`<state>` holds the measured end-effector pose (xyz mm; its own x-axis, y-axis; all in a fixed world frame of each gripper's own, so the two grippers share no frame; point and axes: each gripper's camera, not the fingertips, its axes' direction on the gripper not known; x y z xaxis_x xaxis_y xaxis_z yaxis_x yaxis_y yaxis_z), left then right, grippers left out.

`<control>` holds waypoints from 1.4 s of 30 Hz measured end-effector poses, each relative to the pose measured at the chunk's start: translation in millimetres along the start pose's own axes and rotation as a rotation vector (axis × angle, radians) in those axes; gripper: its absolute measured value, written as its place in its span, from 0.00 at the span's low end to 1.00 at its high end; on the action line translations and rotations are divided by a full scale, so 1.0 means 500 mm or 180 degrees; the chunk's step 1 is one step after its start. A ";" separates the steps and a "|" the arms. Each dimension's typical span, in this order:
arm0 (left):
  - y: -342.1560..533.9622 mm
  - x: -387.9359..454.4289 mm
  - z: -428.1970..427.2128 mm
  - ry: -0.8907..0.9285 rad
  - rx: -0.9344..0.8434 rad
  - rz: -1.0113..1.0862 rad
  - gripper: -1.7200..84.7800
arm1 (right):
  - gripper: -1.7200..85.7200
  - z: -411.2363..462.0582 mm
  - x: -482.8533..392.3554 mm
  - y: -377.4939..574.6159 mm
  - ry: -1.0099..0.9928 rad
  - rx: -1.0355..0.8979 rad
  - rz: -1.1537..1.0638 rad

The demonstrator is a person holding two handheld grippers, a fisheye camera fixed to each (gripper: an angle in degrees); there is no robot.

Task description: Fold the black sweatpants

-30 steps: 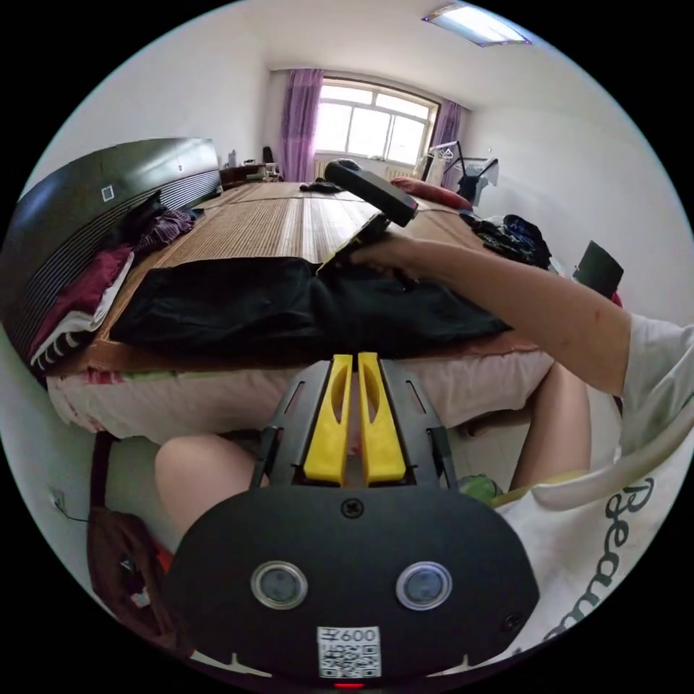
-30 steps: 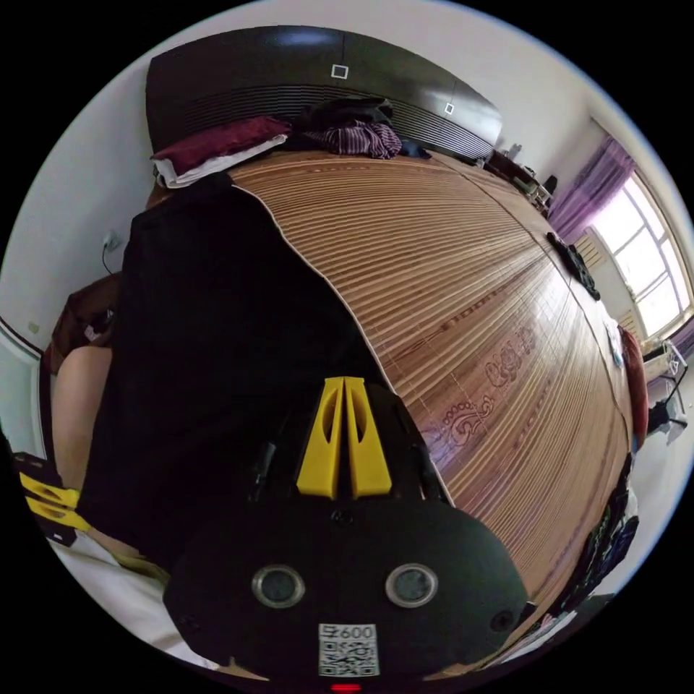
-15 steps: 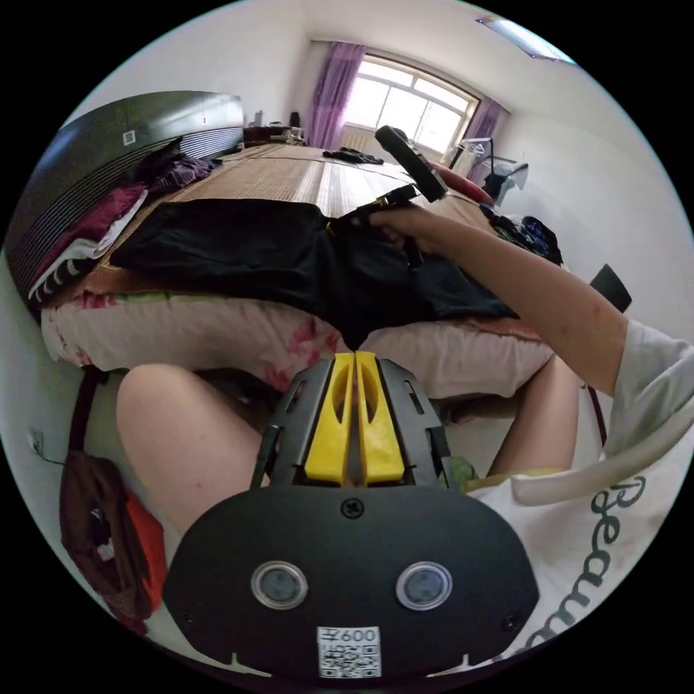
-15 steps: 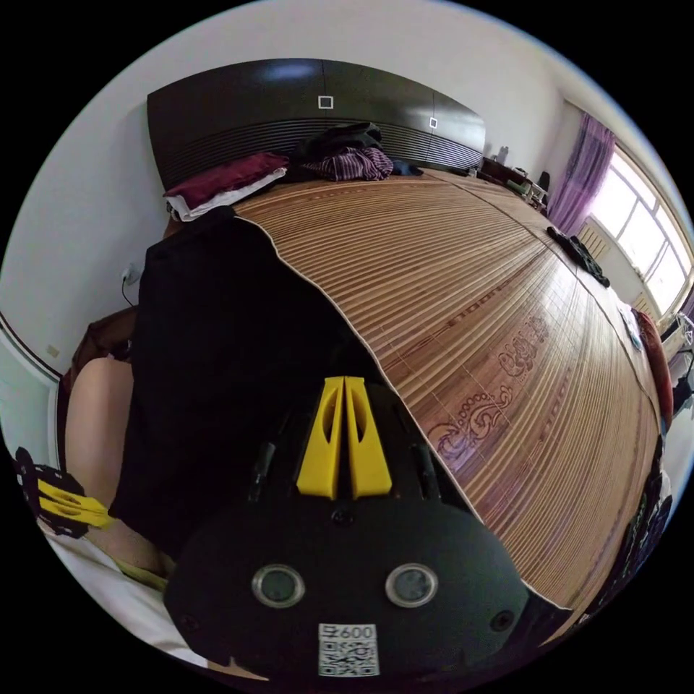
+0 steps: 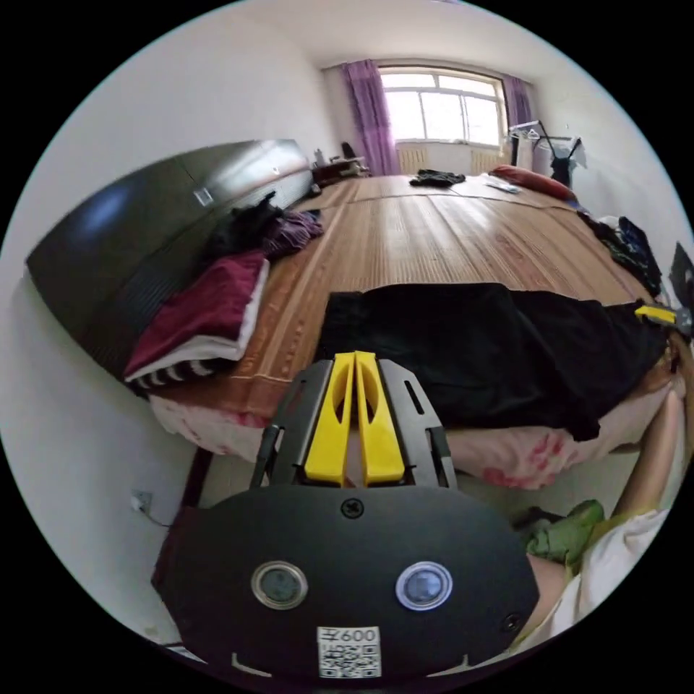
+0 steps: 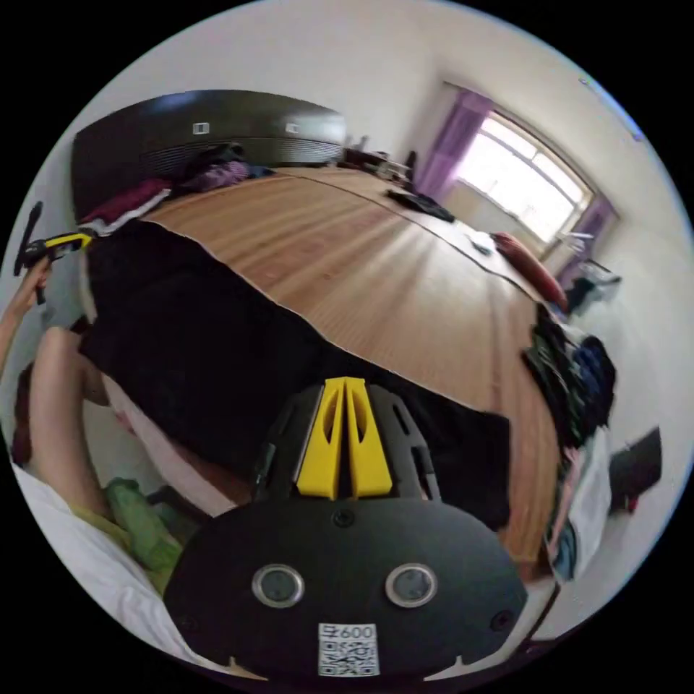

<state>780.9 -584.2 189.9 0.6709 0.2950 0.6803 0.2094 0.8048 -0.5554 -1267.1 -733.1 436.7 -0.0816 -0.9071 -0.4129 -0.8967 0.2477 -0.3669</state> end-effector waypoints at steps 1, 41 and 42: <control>-0.007 -0.002 0.057 0.0091 -0.0183 0.0106 0.03 | 0.01 0.026 0.066 0.038 0.0243 -0.0300 0.0131; 0.001 0.498 -0.132 0.0965 0.0150 -0.0462 0.09 | 0.11 -0.218 -0.235 0.332 -0.1378 0.1418 -0.1097; 0.000 0.496 -0.134 0.0959 0.0170 -0.0476 0.08 | 0.11 -0.218 -0.234 0.340 -0.1398 0.1408 -0.1105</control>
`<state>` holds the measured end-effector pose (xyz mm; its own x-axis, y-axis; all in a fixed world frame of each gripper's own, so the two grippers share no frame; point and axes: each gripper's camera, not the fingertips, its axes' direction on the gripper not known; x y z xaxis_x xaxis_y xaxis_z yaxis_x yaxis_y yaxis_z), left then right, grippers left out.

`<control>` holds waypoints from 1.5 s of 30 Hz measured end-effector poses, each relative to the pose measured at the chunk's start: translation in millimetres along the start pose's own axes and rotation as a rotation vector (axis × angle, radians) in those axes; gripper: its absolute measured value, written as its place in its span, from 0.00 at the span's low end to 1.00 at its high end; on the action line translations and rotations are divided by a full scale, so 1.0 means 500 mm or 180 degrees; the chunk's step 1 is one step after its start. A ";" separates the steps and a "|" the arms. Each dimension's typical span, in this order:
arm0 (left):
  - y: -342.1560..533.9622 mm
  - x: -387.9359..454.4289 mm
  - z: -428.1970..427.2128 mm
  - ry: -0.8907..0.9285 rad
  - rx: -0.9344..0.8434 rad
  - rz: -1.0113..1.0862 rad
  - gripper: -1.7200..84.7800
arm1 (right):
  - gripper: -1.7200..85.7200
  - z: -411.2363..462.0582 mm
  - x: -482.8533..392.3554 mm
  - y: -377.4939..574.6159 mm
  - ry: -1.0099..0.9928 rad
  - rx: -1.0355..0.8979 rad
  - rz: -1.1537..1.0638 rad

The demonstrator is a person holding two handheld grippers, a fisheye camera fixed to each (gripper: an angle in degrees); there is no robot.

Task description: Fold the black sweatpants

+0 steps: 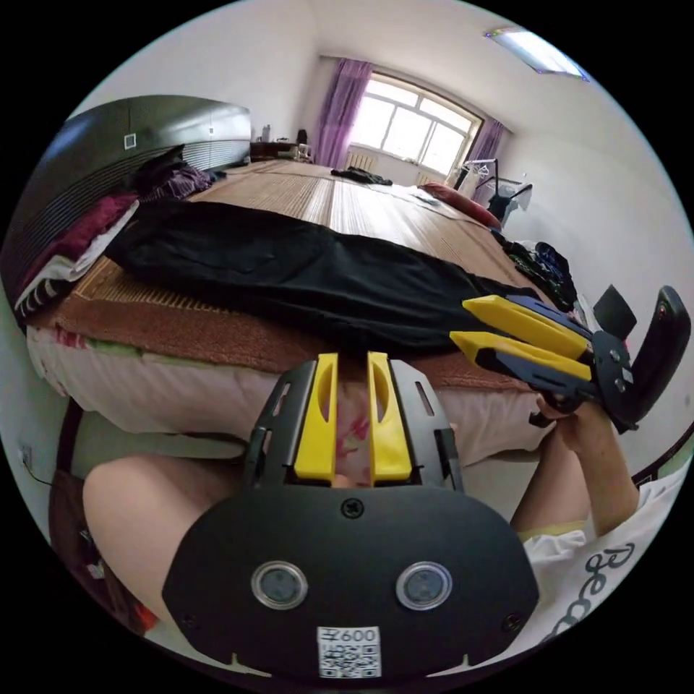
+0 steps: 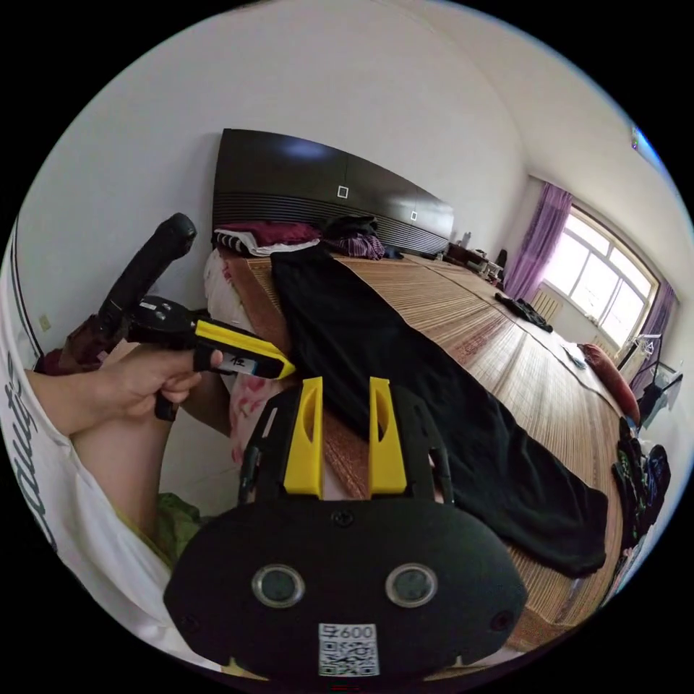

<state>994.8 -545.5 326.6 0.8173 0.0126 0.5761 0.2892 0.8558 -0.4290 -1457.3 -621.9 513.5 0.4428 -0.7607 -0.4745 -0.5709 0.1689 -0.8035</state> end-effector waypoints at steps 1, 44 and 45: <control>-0.002 -0.003 -0.013 -0.0010 0.0098 -0.0057 0.07 | 0.11 -0.005 -0.007 0.013 -0.0027 -0.0013 0.0001; -0.268 0.094 -0.182 0.0877 -0.0083 0.0044 0.03 | 0.07 0.013 -0.376 0.514 0.0969 0.0289 -0.1912; -0.274 0.093 -0.181 0.0997 -0.0102 0.0093 0.03 | 0.06 0.015 -0.376 0.520 0.0960 0.0271 -0.1910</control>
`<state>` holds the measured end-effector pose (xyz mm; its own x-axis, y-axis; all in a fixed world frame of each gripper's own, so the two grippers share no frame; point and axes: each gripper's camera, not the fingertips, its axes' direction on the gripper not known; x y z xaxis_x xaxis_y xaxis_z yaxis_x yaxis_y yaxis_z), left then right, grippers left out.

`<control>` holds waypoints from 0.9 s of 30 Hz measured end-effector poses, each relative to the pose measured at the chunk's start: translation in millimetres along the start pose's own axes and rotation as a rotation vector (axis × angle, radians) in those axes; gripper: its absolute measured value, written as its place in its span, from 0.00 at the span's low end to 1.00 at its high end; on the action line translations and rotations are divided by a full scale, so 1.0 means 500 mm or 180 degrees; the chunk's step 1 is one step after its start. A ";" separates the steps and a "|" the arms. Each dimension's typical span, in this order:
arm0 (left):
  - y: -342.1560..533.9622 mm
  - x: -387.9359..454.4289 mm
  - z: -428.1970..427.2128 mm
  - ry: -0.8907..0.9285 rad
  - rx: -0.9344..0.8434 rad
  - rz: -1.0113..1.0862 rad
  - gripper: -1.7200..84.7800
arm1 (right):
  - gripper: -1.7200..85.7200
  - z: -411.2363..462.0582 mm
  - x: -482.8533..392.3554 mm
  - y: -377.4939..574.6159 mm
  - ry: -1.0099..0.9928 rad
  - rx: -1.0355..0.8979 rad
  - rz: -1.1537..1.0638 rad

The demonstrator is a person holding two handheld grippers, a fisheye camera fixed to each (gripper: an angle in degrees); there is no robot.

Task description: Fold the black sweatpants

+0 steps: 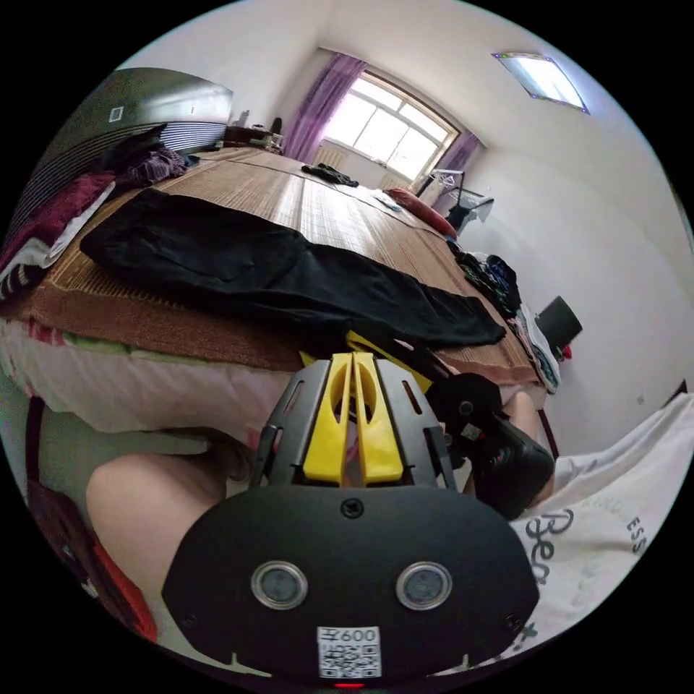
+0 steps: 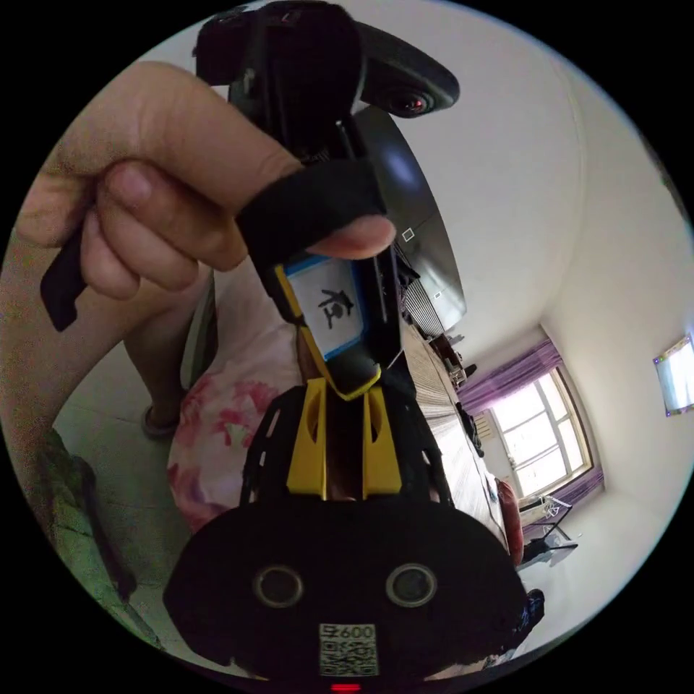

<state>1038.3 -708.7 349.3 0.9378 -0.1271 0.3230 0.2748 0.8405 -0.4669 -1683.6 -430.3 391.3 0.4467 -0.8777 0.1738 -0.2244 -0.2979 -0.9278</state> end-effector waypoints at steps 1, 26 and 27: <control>-0.011 -0.005 -0.005 0.0166 0.0031 0.0102 0.03 | 0.06 -0.003 -0.004 0.009 -0.0023 0.0002 0.0021; -0.582 -0.292 0.272 -0.2668 -0.0343 0.0264 0.15 | 0.01 -0.082 -0.205 0.184 0.0116 0.0053 -0.0846; -0.594 -0.298 0.277 -0.2629 -0.0375 0.0211 0.15 | 0.01 -0.083 -0.213 0.188 0.0156 0.0051 -0.0912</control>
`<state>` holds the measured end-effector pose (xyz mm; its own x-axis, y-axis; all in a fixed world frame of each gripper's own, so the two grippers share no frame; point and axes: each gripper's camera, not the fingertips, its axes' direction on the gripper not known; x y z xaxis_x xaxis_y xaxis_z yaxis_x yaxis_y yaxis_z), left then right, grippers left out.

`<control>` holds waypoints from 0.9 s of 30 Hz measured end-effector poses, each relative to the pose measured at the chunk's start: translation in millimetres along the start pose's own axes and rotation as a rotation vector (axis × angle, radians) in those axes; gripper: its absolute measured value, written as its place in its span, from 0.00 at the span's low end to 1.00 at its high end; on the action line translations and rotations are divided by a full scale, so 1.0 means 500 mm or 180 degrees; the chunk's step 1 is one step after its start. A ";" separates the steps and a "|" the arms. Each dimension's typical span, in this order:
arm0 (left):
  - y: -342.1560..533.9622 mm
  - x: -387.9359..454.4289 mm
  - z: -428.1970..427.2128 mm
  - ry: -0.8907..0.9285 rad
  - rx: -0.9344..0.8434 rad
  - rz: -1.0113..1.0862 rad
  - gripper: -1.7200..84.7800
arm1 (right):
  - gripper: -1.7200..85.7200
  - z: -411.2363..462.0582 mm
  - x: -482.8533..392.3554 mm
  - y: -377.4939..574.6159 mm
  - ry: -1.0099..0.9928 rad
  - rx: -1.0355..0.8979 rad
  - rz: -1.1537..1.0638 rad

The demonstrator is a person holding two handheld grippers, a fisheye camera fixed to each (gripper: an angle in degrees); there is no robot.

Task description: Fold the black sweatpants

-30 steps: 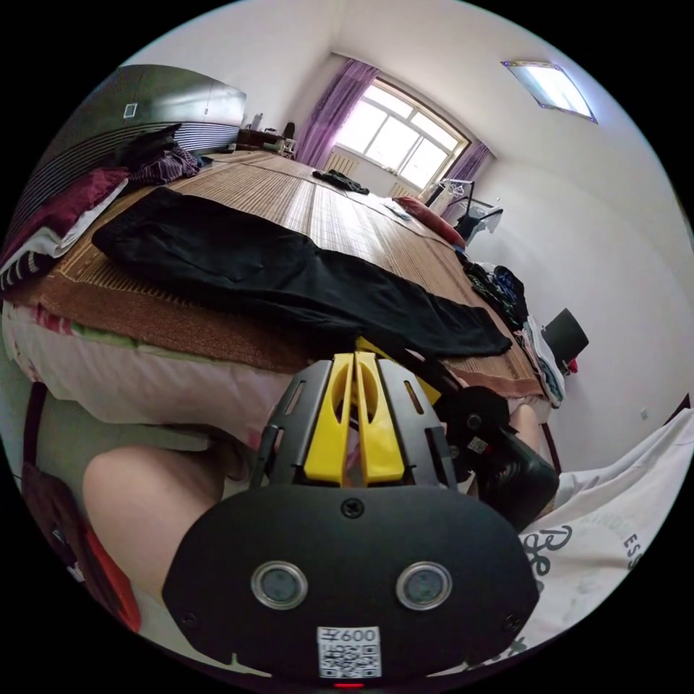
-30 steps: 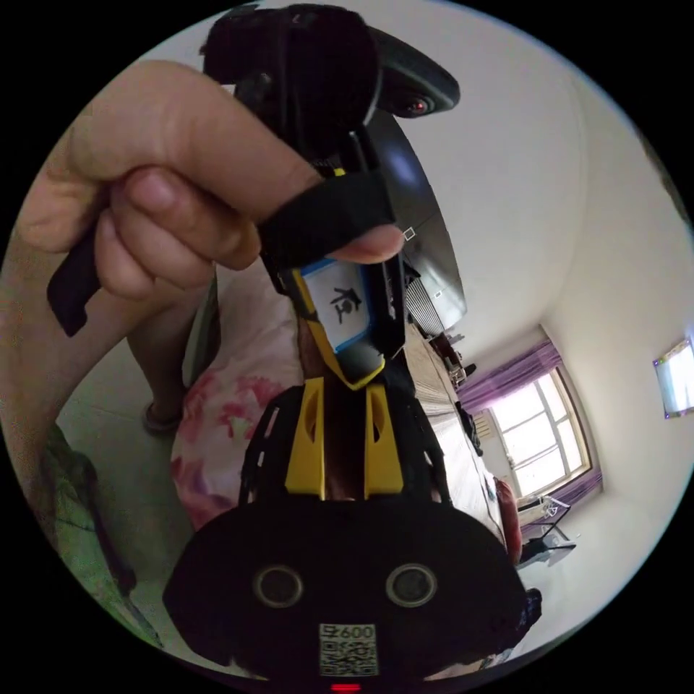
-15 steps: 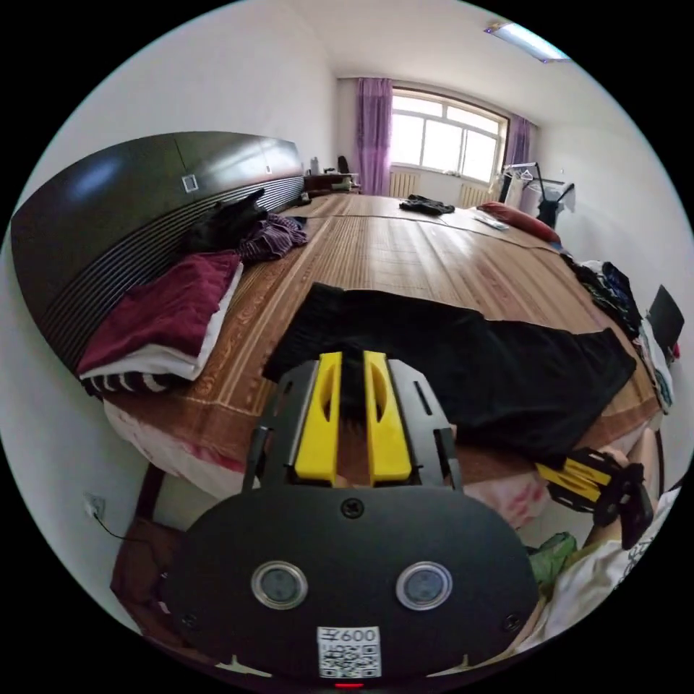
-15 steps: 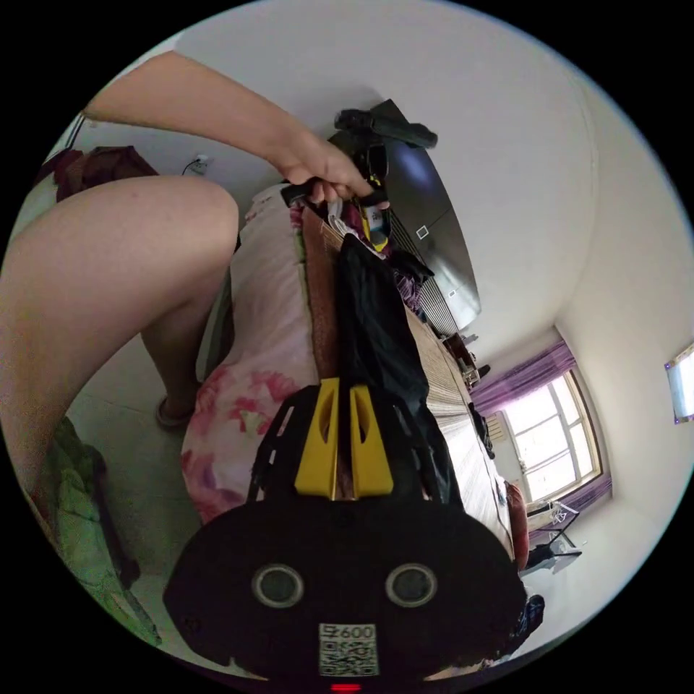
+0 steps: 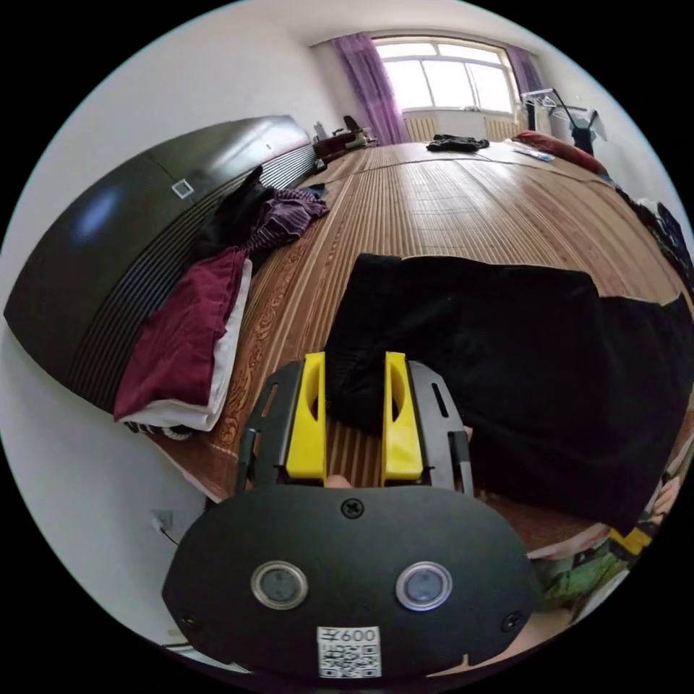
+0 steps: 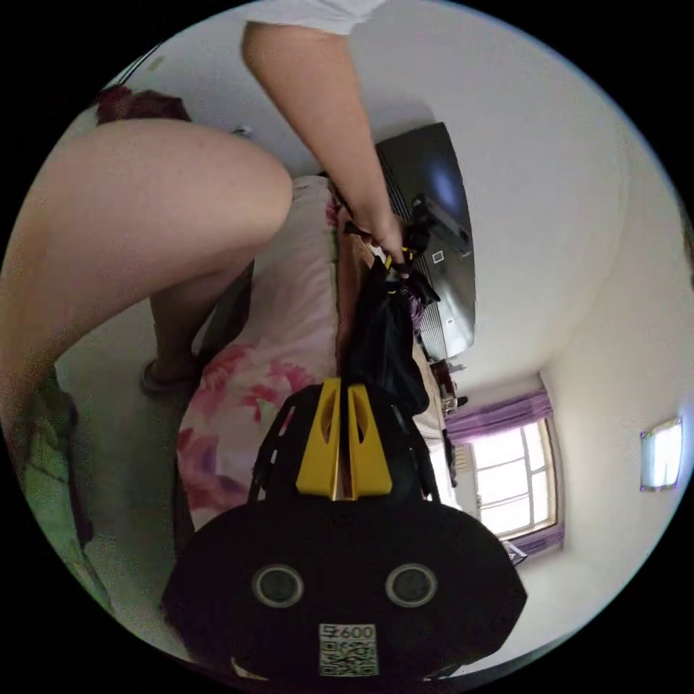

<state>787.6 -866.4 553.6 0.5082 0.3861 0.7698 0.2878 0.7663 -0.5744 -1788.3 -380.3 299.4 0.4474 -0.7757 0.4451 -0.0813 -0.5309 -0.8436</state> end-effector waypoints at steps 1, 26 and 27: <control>-0.023 -0.005 0.010 0.0087 -0.0077 -0.0085 0.15 | 0.01 -0.002 -0.014 0.002 0.0050 -0.0018 -0.0087; -0.194 0.050 -0.133 0.0258 0.0499 -0.0363 0.05 | 0.01 0.004 -0.045 0.043 -0.0150 -0.0110 0.0538; -0.194 0.075 -0.152 0.0346 0.0645 -0.0233 0.05 | 0.01 0.005 -0.044 0.044 -0.0152 -0.0105 0.0559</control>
<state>840.6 -965.3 616.9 0.5796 0.2765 0.7665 0.1638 0.8819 -0.4421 -1797.9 -373.9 270.5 0.4654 -0.8409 0.2764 -0.1907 -0.4002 -0.8964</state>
